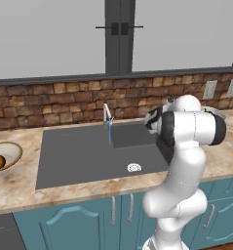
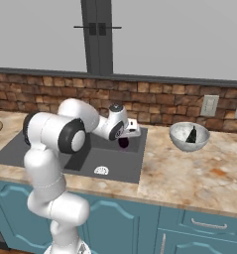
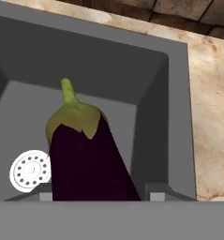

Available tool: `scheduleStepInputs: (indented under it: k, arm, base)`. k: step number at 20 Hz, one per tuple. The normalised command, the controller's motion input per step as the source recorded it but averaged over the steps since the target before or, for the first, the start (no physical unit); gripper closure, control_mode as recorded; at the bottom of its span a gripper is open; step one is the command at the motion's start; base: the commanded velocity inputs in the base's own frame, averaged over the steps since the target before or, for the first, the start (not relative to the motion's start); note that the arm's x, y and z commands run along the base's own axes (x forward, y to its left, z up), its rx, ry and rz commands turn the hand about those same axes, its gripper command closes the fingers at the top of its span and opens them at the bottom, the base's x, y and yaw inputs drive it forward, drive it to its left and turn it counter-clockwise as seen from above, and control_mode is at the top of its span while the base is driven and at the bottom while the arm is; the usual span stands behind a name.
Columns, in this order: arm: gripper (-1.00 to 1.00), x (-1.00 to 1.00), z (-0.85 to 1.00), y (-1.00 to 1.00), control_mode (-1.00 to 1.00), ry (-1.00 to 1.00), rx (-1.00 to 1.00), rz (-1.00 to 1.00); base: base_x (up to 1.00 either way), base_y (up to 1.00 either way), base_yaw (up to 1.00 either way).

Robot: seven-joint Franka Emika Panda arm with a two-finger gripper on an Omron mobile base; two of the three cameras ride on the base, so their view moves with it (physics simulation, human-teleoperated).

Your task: Pick the eggplants from the sink and place them in one bowl. Place the orange in the other bowl. Then turn off the sink faucet.

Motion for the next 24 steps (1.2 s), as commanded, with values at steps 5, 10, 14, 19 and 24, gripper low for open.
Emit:
scheduleStepInputs:
  k: [5, 10, 14, 19, 24]
  arm:
    - [1.0, -0.22, 0.51, -0.27, -1.0, -0.09, 0.0, -0.07]
    - [1.0, -0.08, 0.41, -0.35, -1.0, -0.05, 0.0, -0.08]
    - [1.0, 0.0, 0.3, -0.4, -1.0, 0.0, 0.0, -0.1]
    - [1.0, 0.0, 0.28, -0.46, -1.0, 0.0, 0.0, -0.1]
    - [1.0, 0.0, 0.38, -0.46, -1.0, 0.0, 0.0, -0.08]
  base:
    - [0.0, 0.0, 0.0]
    - [0.0, 0.0, 0.0]
    - [0.0, 0.0, 0.0]
    - [0.0, 0.0, 0.0]
    - [0.0, 0.0, 0.0]
